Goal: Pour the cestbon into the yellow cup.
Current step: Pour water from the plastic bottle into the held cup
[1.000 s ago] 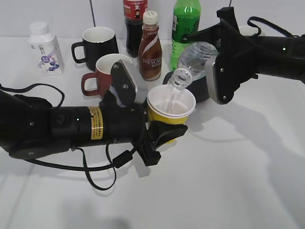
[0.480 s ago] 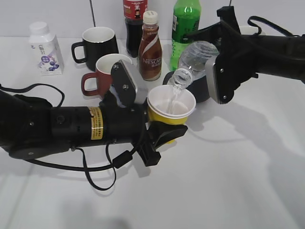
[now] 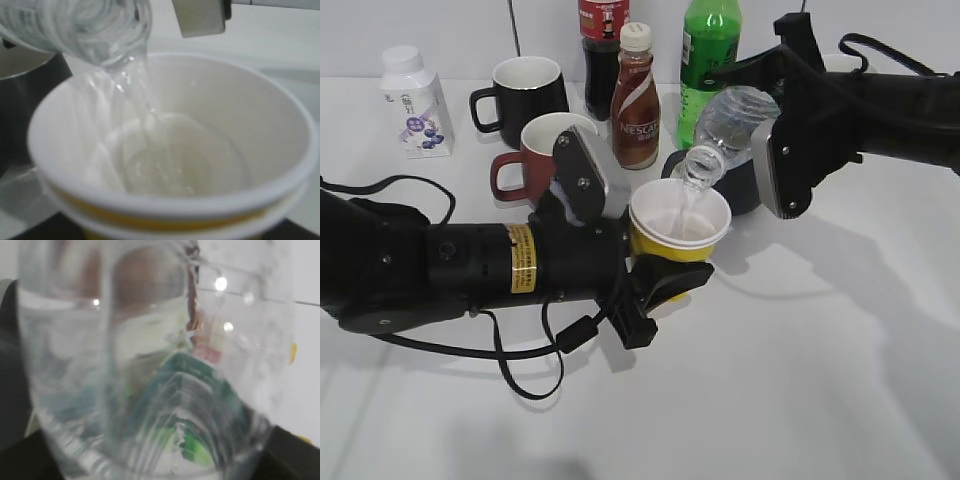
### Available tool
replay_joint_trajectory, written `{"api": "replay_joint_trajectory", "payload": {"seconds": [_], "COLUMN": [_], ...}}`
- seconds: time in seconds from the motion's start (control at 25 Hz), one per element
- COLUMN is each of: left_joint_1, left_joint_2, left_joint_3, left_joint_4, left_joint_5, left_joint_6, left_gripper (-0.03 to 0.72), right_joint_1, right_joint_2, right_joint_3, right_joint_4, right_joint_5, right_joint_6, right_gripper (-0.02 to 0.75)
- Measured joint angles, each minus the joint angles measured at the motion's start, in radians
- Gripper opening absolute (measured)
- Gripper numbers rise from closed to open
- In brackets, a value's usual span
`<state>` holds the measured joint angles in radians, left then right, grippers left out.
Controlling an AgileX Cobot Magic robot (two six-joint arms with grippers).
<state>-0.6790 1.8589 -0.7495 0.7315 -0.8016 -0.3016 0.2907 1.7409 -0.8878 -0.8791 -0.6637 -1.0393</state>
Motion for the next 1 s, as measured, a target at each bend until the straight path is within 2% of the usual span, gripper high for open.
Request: {"api": "replay_joint_trajectory", "payload": {"seconds": [1.0], "left_joint_1": [0.0], "left_joint_2": [0.0], "left_joint_3": [0.0], "left_joint_4": [0.003], "left_joint_5": [0.004], "left_joint_6": [0.0], "left_gripper": [0.358], "right_joint_1": [0.0], "right_joint_2": [0.0], "right_joint_3": [-0.001], "right_joint_4": [0.039], "right_joint_5": [-0.023], "right_joint_6": [-0.039], "right_gripper": [0.466]}}
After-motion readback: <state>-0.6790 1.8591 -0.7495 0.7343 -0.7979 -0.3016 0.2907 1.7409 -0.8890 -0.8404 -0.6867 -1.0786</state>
